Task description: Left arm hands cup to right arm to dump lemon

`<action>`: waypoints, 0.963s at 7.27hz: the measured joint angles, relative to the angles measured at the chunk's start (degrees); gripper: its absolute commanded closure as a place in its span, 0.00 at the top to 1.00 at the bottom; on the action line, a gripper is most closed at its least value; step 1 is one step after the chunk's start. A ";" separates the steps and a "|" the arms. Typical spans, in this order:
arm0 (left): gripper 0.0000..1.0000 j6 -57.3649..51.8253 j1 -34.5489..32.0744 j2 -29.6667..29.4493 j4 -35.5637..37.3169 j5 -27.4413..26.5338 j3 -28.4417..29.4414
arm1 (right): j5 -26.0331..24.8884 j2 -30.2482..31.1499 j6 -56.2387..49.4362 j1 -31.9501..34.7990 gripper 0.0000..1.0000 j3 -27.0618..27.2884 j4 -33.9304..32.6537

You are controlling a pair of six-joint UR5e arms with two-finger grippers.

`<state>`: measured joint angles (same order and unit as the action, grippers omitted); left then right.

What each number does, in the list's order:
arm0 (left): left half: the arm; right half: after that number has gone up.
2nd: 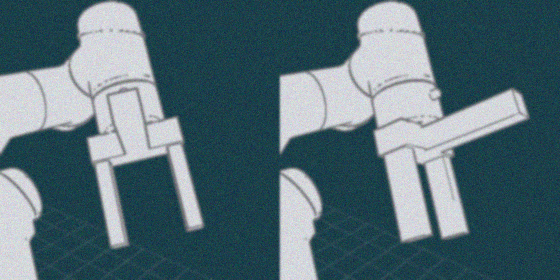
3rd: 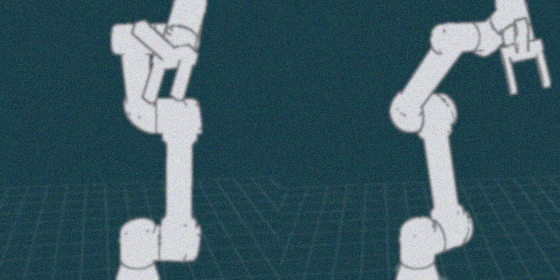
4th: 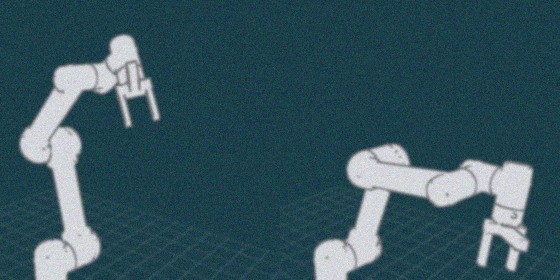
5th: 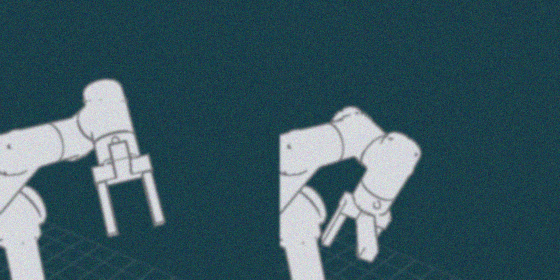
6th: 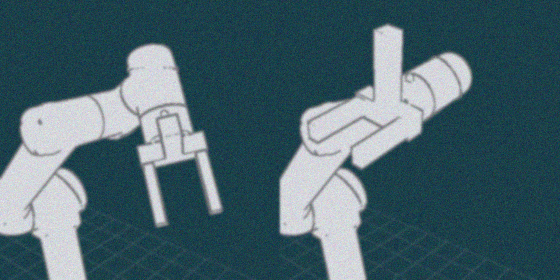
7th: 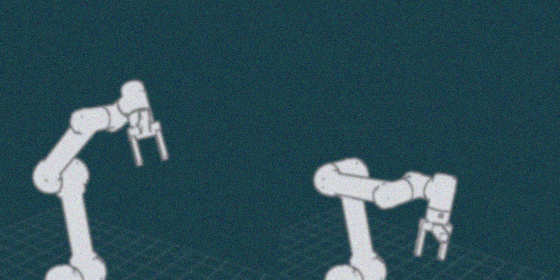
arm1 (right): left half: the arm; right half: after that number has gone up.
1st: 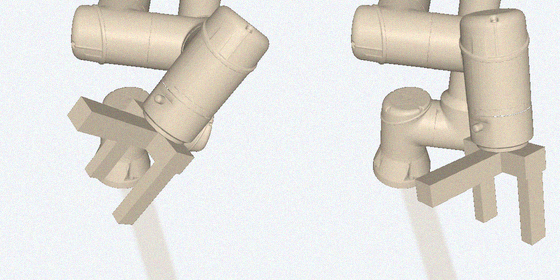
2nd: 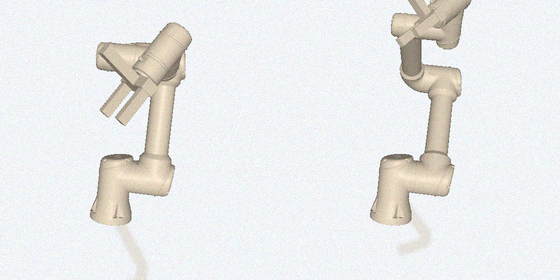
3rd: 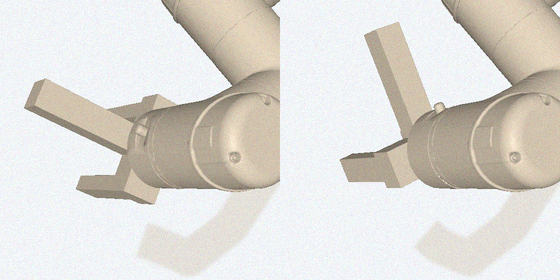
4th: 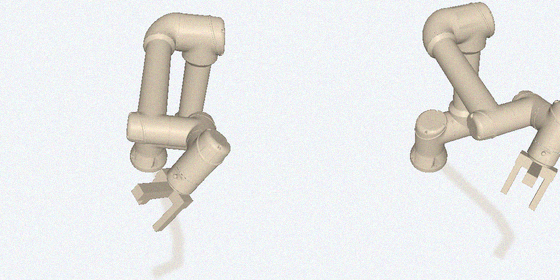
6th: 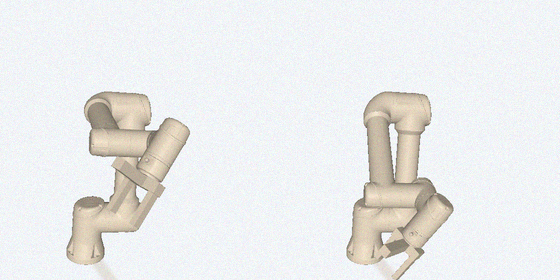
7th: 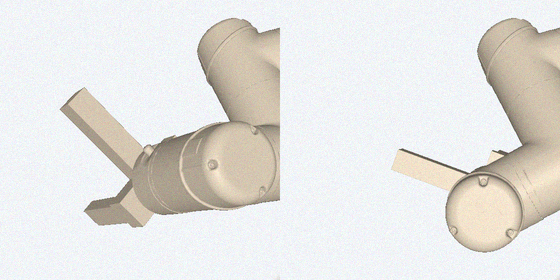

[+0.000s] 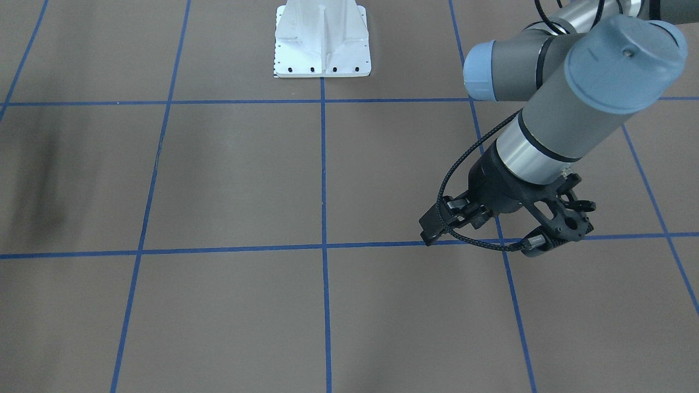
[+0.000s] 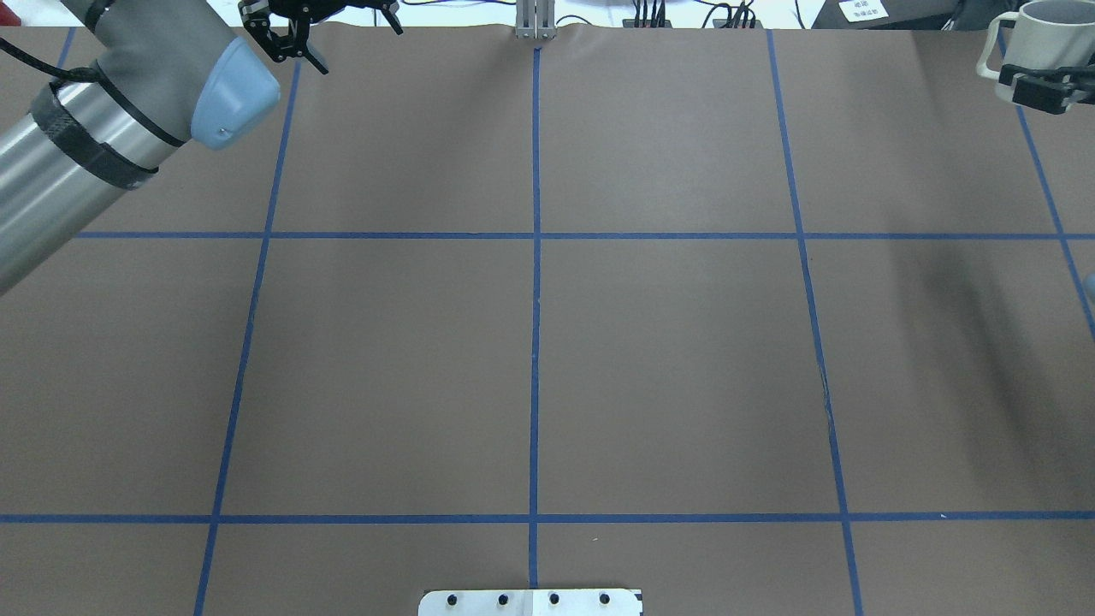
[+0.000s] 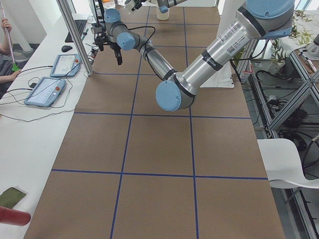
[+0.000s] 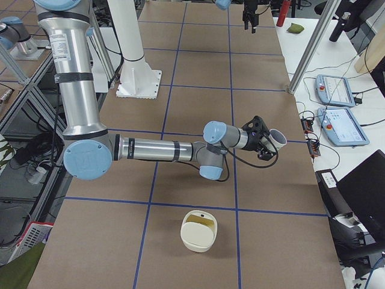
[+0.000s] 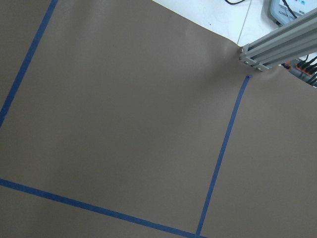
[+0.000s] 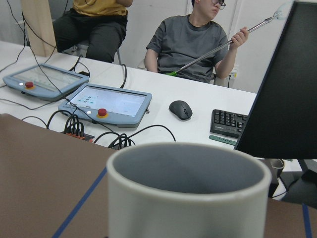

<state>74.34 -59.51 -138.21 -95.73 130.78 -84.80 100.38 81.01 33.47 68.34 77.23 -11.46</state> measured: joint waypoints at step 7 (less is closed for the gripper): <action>1.00 0.22 4.09 -0.65 -0.02 0.38 0.49 | -32.83 -11.25 -8.68 -28.74 0.05 16.16 -26.98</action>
<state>74.56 -55.42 -138.86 -95.75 131.16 -84.31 67.55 69.75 24.78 39.60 93.39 -38.44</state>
